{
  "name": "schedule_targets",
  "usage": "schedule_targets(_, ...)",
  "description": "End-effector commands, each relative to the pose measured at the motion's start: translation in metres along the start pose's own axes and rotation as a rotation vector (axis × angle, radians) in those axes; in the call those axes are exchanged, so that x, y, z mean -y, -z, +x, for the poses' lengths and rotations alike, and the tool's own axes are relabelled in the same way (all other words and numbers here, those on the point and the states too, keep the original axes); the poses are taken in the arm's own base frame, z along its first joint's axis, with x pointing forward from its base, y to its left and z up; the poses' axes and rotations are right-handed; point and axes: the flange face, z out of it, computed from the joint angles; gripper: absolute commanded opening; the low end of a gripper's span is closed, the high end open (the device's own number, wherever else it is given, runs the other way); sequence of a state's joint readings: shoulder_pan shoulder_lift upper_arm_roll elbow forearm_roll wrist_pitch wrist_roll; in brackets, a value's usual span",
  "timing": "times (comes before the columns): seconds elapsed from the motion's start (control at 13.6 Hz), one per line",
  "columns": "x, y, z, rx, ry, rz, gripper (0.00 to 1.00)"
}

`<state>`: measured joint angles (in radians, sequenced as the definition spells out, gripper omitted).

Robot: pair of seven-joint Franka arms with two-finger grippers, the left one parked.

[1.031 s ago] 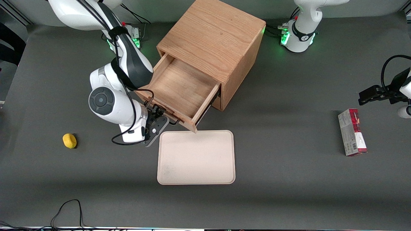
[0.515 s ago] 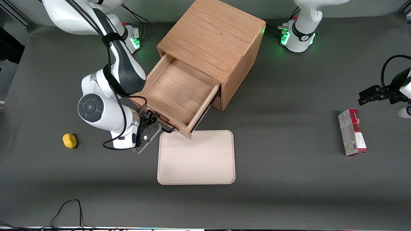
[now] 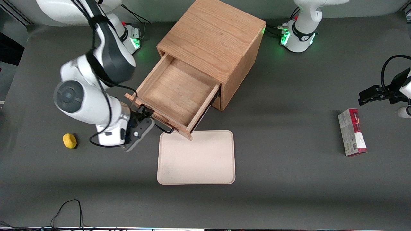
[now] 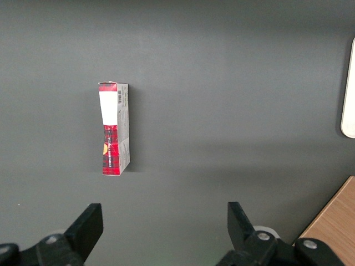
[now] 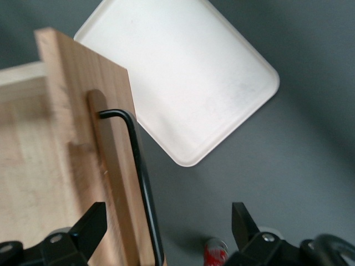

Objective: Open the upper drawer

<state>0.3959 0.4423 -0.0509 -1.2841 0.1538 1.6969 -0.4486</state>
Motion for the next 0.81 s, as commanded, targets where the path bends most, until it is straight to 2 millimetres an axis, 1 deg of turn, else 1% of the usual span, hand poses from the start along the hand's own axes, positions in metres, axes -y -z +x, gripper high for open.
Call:
schedule_targets(0.0,-0.019,0.058,-0.023,-0.033,-0.075,-0.049,1.00)
schedule_targets(0.07,-0.028,0.071,-0.035,-0.039,-0.125,-0.060,1.00)
schedule_targets(0.22,-0.043,0.090,-0.062,-0.007,-0.262,-0.059,1.00)
schedule_targets(0.37,-0.053,0.107,-0.084,0.022,-0.458,-0.094,1.00)
schedule_targets(0.44,-0.054,0.116,-0.095,0.035,-0.506,-0.112,1.00)
schedule_targets(0.52,-0.055,0.121,-0.101,0.045,-0.521,-0.121,1.00)
schedule_targets(0.59,-0.062,0.128,-0.111,0.045,-0.549,-0.130,1.00)
schedule_targets(0.66,-0.076,0.137,-0.127,0.038,-0.590,-0.138,1.00)
schedule_targets(0.74,-0.082,0.140,-0.135,0.033,-0.607,-0.137,1.00)
